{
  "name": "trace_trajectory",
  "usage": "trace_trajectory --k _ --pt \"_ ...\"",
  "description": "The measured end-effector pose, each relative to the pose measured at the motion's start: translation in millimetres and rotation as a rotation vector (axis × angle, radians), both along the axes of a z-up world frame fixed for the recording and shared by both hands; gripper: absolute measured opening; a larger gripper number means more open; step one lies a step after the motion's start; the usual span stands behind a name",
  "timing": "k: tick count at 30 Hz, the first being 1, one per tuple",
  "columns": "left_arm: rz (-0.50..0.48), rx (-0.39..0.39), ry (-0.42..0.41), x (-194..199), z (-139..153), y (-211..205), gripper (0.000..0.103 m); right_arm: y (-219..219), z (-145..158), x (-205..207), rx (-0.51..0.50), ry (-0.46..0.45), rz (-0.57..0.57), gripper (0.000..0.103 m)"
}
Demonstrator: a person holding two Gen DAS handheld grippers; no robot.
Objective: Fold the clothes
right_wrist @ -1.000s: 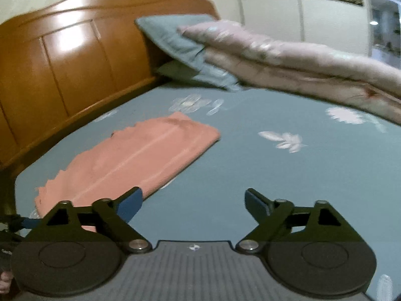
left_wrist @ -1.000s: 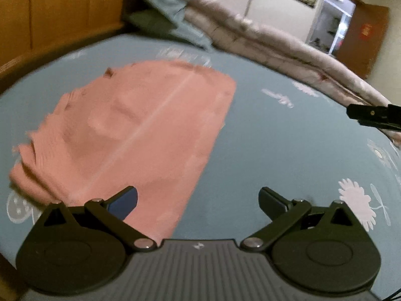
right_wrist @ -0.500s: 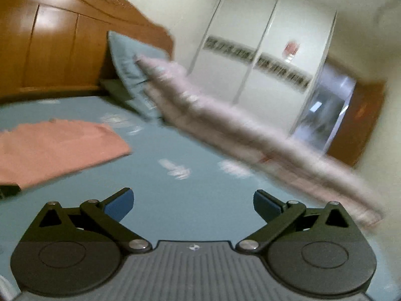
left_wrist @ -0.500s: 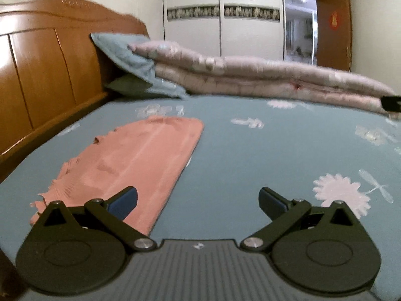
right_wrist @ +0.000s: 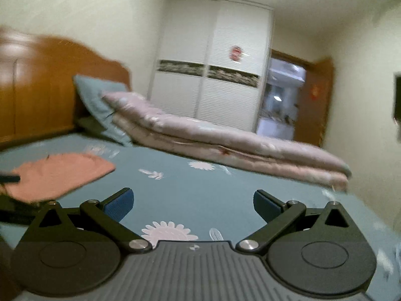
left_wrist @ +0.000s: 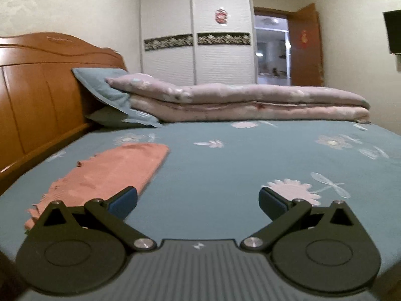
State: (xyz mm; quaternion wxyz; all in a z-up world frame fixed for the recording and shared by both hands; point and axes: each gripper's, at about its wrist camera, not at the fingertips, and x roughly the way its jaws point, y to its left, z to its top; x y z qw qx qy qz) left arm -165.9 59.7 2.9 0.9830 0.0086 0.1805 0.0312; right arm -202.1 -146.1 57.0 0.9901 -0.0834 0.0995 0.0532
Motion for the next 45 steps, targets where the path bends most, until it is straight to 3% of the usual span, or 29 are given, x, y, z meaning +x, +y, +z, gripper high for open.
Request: trace_trajectory --k 4,11,15,20,25,29,32,45 --pt "-0.027 -0.062 0.048 -3.6 6.6 -9.1 0.102 -16.3 -1.0 -3.3 0.089 0.027 -0.04 0.103" --pt "0.093 -0.103 0.219 17.8 -3.7 -4.2 0.102 -34.9 -32.7 10.8 0.28 0.122 -0.12 0.103" --pt "0.137 -0.142 0.342 32.9 -9.4 2.8 0.102 -51.3 -53.6 26.9 0.427 0.236 -0.19 0.103" --pt "0.134 -0.185 0.379 38.6 -10.6 6.8 0.102 -63.7 -80.7 57.4 0.507 0.386 -0.274 0.103" --pt "0.153 -0.151 0.415 40.4 -11.8 7.6 0.102 -59.3 -104.3 75.7 0.489 0.483 -0.298 0.103" --pt "0.161 -0.134 0.432 44.3 -10.7 10.6 0.102 -45.3 -112.5 81.1 0.405 0.537 -0.294 0.103" --pt "0.163 -0.124 0.444 48.1 -9.8 12.2 0.102 -34.6 -113.5 85.0 0.346 0.559 -0.283 0.103" --pt "0.153 -0.131 0.461 55.3 -11.8 19.6 0.102 -18.7 -113.3 92.4 0.338 0.595 -0.222 0.103"
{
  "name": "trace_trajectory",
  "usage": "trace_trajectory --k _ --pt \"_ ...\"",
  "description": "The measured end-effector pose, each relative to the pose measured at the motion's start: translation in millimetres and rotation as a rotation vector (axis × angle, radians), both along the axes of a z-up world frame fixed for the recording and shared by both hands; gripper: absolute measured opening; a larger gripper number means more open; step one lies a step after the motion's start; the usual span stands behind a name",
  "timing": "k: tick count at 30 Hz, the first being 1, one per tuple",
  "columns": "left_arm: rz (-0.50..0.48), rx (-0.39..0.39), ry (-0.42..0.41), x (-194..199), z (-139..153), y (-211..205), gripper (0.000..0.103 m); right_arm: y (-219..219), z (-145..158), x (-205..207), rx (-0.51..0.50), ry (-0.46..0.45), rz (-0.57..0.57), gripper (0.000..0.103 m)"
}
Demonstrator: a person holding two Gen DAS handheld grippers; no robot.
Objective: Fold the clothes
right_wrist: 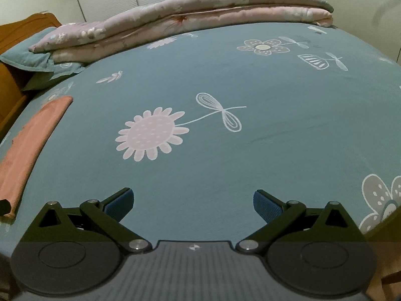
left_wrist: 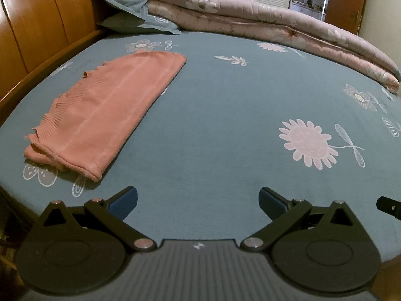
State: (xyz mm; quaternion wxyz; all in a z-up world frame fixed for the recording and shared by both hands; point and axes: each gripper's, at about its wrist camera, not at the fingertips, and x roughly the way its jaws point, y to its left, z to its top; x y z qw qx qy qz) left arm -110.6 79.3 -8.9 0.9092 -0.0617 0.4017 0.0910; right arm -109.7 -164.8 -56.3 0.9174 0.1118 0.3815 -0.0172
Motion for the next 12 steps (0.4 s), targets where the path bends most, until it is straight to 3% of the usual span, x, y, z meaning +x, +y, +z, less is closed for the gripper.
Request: trace_trajectory --k 12 --pt "0.002 -0.002 -0.015 3.3 -0.5 -1.7 0.102 -6.0 -0.6 2.5 0.018 -0.003 -0.004 0.103"
